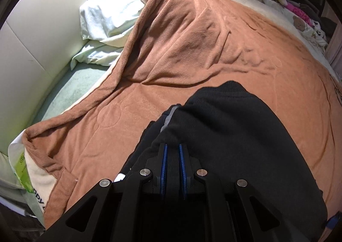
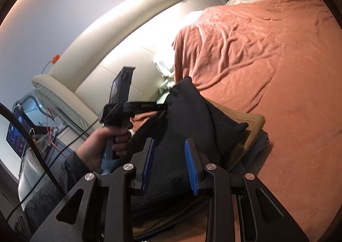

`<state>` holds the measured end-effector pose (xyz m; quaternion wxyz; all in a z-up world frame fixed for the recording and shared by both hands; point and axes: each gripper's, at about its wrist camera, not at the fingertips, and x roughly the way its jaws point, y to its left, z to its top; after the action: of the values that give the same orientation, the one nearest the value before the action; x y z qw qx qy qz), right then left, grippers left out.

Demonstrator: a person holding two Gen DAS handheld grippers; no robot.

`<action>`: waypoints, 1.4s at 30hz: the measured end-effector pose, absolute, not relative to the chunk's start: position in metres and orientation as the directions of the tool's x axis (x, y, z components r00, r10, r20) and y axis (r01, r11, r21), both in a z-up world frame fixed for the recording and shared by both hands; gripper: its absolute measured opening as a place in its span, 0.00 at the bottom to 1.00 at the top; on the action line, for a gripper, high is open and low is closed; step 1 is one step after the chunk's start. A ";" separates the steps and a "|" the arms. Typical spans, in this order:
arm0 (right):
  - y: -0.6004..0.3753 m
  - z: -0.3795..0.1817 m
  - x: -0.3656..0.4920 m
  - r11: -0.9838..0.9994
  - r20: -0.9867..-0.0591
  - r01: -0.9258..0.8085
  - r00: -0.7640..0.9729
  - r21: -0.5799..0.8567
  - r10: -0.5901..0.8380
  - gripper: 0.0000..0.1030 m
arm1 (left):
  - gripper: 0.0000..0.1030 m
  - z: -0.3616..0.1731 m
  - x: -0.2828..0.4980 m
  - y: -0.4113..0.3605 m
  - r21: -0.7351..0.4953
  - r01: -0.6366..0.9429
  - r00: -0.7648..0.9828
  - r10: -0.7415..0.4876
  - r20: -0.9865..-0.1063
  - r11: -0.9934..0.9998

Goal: Fold small clothes
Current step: 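Press the black shirt flat on the stack with both open tools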

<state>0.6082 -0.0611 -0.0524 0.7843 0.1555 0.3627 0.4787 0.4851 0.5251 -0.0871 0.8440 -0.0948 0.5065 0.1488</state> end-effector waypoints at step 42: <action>0.031 -0.044 0.542 0.496 -0.602 -0.815 0.242 0.299 0.761 0.18 | 0.43 -0.058 0.270 0.521 -0.046 -0.448 0.497 0.206 -0.843 0.893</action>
<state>0.5418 0.0314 -0.0440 0.7871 -0.0380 0.3585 0.5005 0.2703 0.5211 -0.0583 0.8552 -0.1304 0.4638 0.1913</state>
